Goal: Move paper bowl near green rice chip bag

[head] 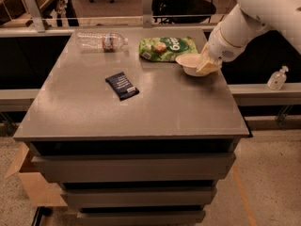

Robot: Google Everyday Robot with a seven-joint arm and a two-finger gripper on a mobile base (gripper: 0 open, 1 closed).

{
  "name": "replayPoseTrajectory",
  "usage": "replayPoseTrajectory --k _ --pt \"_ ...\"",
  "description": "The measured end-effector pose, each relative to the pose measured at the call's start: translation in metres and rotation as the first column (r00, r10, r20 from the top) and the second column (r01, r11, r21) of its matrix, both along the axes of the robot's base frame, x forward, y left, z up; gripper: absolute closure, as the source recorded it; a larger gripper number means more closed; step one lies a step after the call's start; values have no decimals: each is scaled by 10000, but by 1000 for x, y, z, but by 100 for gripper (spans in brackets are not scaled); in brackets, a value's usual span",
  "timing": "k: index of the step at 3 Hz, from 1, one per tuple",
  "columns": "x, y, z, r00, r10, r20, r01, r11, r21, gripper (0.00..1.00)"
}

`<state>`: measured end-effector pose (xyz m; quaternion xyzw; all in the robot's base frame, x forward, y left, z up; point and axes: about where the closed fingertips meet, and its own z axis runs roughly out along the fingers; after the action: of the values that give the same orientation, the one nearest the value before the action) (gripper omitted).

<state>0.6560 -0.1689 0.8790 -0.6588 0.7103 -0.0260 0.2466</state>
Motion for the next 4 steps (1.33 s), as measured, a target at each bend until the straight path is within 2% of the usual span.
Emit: replayPoseTrajectory --k 3,4 --pt "1 4 -6 9999 65 -90 -65 10000 -4 15" --pt "1 5 -7 9999 86 -120 -87 10000 -3 0"
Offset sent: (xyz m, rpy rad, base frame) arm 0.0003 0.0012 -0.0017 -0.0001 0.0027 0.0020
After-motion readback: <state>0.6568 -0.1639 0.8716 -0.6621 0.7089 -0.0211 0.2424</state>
